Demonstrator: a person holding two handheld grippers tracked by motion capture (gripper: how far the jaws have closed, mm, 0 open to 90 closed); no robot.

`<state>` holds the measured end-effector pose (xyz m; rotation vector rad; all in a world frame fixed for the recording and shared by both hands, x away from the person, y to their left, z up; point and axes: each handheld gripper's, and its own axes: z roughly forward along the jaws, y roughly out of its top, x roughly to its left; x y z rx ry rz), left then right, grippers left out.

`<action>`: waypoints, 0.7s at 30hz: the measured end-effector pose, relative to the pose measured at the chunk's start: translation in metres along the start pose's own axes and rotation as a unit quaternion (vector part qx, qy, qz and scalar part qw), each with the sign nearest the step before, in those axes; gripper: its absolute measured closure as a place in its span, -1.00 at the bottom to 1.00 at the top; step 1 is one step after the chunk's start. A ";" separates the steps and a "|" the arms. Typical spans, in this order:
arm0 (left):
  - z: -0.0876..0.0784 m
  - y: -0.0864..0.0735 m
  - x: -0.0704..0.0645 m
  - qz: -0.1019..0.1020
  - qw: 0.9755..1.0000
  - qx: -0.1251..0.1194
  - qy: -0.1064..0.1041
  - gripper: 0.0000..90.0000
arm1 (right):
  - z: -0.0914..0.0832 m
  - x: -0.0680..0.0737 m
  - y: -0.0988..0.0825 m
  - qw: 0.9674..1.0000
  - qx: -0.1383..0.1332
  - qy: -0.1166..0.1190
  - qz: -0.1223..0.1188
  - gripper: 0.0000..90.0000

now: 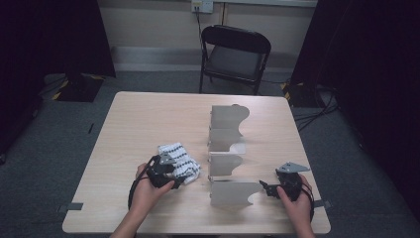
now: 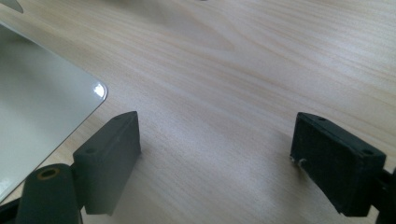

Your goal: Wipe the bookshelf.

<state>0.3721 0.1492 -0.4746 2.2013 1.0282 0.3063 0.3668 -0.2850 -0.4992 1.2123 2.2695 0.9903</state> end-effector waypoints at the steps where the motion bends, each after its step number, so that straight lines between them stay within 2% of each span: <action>1: 0.000 -0.004 0.002 -0.006 1.000 0.000 0.000 -0.04 | 0.000 0.000 0.000 1.000 0.000 0.000 0.000 -0.67; 4: -0.003 -0.010 0.009 -0.013 1.000 0.001 0.006 -0.05 | 0.000 0.000 0.000 1.000 0.000 0.000 0.000 -0.67; 8: -0.004 -0.012 0.017 -0.022 1.000 -0.003 0.017 -0.06 | 0.000 0.000 0.000 1.000 0.000 0.000 0.000 -0.67; 9: -0.005 -0.012 0.020 -0.018 1.000 0.000 0.022 -0.06 | 0.000 0.000 0.000 1.000 0.000 0.000 0.000 -0.67; 11: -0.006 -0.012 0.025 -0.031 0.999 -0.005 0.023 -0.05 | 0.000 0.000 0.000 1.000 0.000 0.000 0.000 -0.67; 12: -0.007 -0.013 0.028 -0.027 0.999 -0.002 0.026 -0.04 | 0.000 0.000 0.000 1.000 0.000 0.000 0.000 -0.67; 14: -0.006 -0.015 0.032 -0.043 0.999 -0.005 0.022 -0.02 | 0.000 0.000 0.000 1.000 0.000 0.000 0.000 -0.67; 21: -0.010 -0.020 0.050 -0.066 0.997 -0.006 0.039 0.00 | 0.000 0.000 0.000 1.000 0.000 0.000 0.000 -0.67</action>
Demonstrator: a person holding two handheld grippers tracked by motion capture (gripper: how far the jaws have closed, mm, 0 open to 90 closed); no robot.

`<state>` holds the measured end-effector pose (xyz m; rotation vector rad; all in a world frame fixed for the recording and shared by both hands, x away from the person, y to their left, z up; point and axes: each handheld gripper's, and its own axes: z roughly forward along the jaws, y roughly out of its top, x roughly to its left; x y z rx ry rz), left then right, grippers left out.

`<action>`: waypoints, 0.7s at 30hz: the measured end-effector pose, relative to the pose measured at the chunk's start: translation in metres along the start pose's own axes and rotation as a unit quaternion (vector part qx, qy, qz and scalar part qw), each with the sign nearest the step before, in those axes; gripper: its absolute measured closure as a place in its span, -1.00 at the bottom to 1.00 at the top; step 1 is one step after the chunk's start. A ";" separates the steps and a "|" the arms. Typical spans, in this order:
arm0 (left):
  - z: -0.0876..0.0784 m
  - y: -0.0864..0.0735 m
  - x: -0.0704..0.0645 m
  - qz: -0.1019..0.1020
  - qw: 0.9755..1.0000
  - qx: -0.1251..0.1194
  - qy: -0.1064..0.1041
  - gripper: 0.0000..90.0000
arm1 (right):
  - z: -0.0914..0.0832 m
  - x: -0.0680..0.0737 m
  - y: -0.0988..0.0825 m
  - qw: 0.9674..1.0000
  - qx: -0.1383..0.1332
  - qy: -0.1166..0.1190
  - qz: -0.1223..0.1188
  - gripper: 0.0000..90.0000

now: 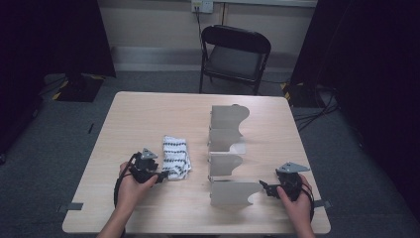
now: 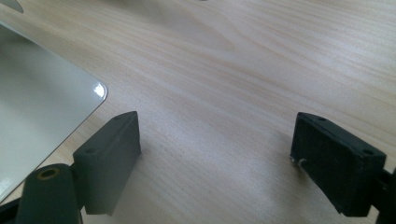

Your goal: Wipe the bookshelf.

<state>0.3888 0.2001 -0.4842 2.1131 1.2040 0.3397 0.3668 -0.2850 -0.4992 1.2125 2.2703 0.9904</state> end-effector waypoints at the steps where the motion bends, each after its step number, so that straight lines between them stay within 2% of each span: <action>1: -0.001 0.000 0.004 0.001 1.000 0.001 0.002 0.00 | 0.000 0.000 0.000 1.000 0.000 0.000 0.000 -0.67; 3: -0.002 -0.002 0.009 -0.008 1.000 -0.002 0.007 0.01 | 0.000 0.000 0.000 1.000 0.000 0.000 0.000 -0.67; 5: -0.004 -0.002 0.014 -0.009 1.000 0.002 0.016 0.01 | 0.000 0.000 0.000 1.000 0.000 0.000 0.000 -0.67; 6: -0.004 -0.003 0.014 -0.017 1.000 -0.003 0.018 0.01 | 0.000 0.000 0.000 1.000 0.000 0.000 0.000 -0.67; 10: -0.010 -0.001 0.015 -0.017 1.000 -0.007 0.010 0.01 | 0.000 0.000 0.000 1.000 0.000 0.000 0.000 -0.67; 12: -0.012 0.002 0.012 -0.023 1.000 -0.019 0.003 0.03 | 0.000 0.000 0.000 1.000 0.000 0.000 0.000 -0.67; 16: -0.015 0.009 0.002 -0.020 0.999 -0.033 -0.006 0.03 | 0.000 0.000 0.000 1.000 0.000 0.000 0.000 -0.67; 21: -0.010 0.020 -0.014 -0.004 0.999 -0.042 -0.025 0.03 | 0.000 0.000 0.000 1.000 0.000 0.000 0.000 -0.67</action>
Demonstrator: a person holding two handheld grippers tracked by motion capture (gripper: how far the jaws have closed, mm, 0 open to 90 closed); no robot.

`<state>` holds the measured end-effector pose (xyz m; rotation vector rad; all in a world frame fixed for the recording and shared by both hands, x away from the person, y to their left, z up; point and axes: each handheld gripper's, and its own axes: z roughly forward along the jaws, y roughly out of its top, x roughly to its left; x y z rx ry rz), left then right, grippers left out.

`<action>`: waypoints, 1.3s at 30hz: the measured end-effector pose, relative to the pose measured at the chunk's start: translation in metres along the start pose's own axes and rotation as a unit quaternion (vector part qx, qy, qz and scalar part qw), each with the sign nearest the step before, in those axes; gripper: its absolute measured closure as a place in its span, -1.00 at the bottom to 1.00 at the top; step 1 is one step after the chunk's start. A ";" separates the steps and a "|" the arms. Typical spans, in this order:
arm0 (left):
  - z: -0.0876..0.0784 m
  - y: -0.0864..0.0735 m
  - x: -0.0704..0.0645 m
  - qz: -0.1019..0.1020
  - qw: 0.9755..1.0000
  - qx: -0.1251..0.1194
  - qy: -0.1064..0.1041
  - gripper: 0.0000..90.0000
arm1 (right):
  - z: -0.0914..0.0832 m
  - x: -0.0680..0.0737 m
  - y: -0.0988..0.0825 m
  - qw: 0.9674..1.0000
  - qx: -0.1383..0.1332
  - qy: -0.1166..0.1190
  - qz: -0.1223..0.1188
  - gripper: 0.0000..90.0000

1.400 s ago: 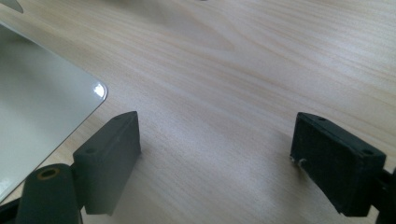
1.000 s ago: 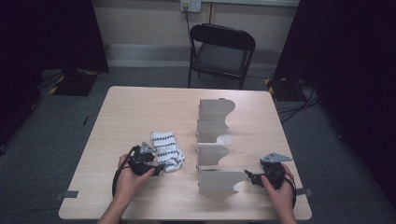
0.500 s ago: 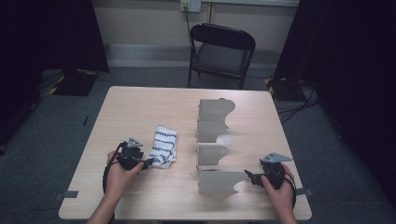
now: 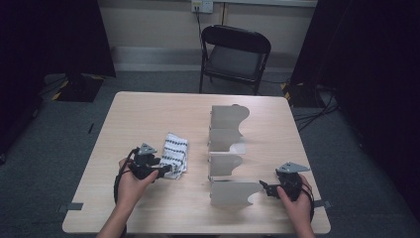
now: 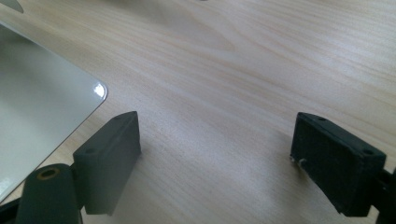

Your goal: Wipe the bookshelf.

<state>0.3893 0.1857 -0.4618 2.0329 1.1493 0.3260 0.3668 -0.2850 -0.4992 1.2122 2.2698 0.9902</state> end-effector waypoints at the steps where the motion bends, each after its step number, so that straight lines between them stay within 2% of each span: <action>1: 0.004 0.002 -0.004 0.000 1.000 0.000 -0.002 0.03 | 0.000 0.000 0.000 1.000 0.000 0.000 0.000 -0.67; 4: 0.014 0.007 -0.009 -0.005 1.000 -0.006 -0.006 0.03 | 0.000 0.000 0.000 1.000 0.000 0.000 0.000 -0.67; 8: 0.027 0.008 -0.015 -0.001 1.000 0.008 -0.019 0.03 | 0.000 0.000 0.000 1.000 0.000 0.000 0.000 -0.67; 13: 0.036 0.004 -0.018 -0.004 1.000 0.012 -0.019 0.04 | 0.000 0.000 0.000 1.000 0.000 0.000 0.000 -0.67; 14: 0.037 0.004 -0.017 0.001 1.000 0.014 -0.017 0.05 | 0.000 0.000 0.000 1.000 0.000 0.000 0.000 -0.67; 20: 0.033 0.003 -0.015 0.011 1.000 0.022 -0.012 0.16 | 0.000 0.000 0.000 1.000 0.000 0.000 0.000 -0.67; 30: 0.016 -0.009 -0.002 0.003 0.999 0.033 -0.002 0.14 | 0.000 0.000 0.000 1.000 0.000 0.000 0.000 -0.67; 31: 0.015 -0.009 -0.002 -0.001 1.000 0.031 -0.001 0.14 | 0.000 0.000 0.000 1.000 0.000 0.000 0.000 -0.67; 34: 0.008 -0.003 -0.007 0.010 1.000 0.028 -0.007 0.11 | 0.000 0.000 0.000 1.000 0.000 0.000 0.000 -0.67; 39: -0.001 0.014 -0.021 0.031 0.999 0.017 -0.018 0.10 | 0.000 0.000 0.000 1.000 0.000 0.000 0.000 -0.67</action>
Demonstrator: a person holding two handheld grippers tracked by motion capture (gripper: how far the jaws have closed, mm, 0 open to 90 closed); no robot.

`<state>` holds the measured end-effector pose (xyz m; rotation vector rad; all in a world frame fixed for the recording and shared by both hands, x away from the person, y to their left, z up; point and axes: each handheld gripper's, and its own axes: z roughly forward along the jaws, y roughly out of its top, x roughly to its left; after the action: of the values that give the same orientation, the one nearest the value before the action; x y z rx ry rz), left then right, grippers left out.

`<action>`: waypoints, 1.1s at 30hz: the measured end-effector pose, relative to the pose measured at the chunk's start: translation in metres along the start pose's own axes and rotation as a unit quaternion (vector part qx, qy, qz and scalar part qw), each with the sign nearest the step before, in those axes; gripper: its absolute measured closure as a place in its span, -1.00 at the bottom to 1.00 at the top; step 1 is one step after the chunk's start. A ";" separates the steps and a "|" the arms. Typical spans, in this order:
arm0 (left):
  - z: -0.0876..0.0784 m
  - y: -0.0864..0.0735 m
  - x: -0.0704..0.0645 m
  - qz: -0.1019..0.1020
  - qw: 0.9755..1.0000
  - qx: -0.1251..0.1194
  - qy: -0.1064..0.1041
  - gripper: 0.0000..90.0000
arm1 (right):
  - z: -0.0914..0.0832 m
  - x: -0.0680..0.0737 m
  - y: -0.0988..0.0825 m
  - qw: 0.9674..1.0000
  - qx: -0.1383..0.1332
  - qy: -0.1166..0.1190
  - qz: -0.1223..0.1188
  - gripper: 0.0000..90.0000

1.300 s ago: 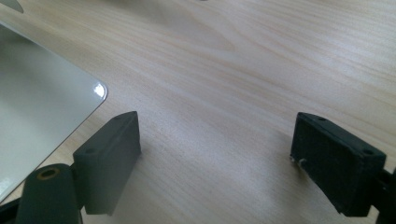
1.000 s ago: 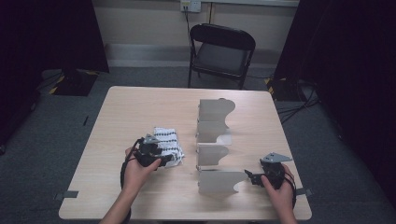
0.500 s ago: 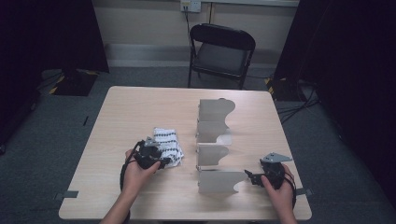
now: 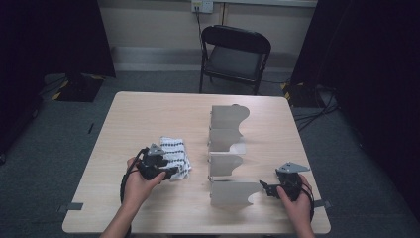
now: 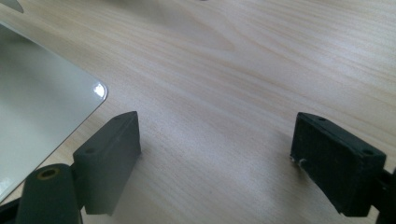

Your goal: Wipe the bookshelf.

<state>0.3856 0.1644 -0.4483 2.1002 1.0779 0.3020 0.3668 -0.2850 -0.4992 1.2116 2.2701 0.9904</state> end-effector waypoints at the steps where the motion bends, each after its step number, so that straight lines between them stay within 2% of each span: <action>1: -0.001 0.004 -0.003 0.003 1.000 -0.001 -0.001 0.09 | 0.000 0.000 0.000 1.000 0.000 0.000 0.000 -0.67; 5: -0.003 0.019 -0.012 0.011 1.000 -0.008 -0.008 0.07 | 0.000 0.000 0.000 1.000 0.000 0.000 0.000 -0.67; 9: -0.004 0.033 -0.019 0.015 0.999 -0.020 -0.024 0.05 | 0.000 0.000 0.000 1.000 0.000 0.000 0.000 -0.67; 12: 0.000 0.042 -0.025 0.027 0.999 -0.017 -0.034 0.05 | 0.000 0.000 0.000 1.000 0.000 0.000 0.000 -0.67; 14: 0.003 0.048 -0.030 0.018 0.999 -0.027 -0.043 0.05 | 0.000 0.000 0.000 1.000 0.000 0.000 0.000 -0.67; 18: 0.000 0.060 -0.037 0.021 0.998 -0.038 -0.053 0.05 | 0.000 0.000 0.000 1.000 0.000 0.000 0.000 -0.67; 23: -0.007 0.079 -0.044 0.030 0.997 -0.051 -0.055 0.05 | 0.000 0.000 0.000 1.000 0.000 0.000 0.000 -0.67; 29: -0.005 0.093 -0.052 0.037 0.996 -0.054 -0.062 0.06 | 0.000 0.000 0.000 1.000 0.000 0.000 0.000 -0.67; 33: 0.002 0.098 -0.057 0.029 0.995 -0.056 -0.071 0.08 | 0.000 0.000 0.000 1.000 0.000 0.000 0.000 -0.67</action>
<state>0.4098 0.0828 -0.3738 2.0240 0.8973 0.2313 0.3668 -0.2850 -0.4992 1.2119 2.2702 0.9906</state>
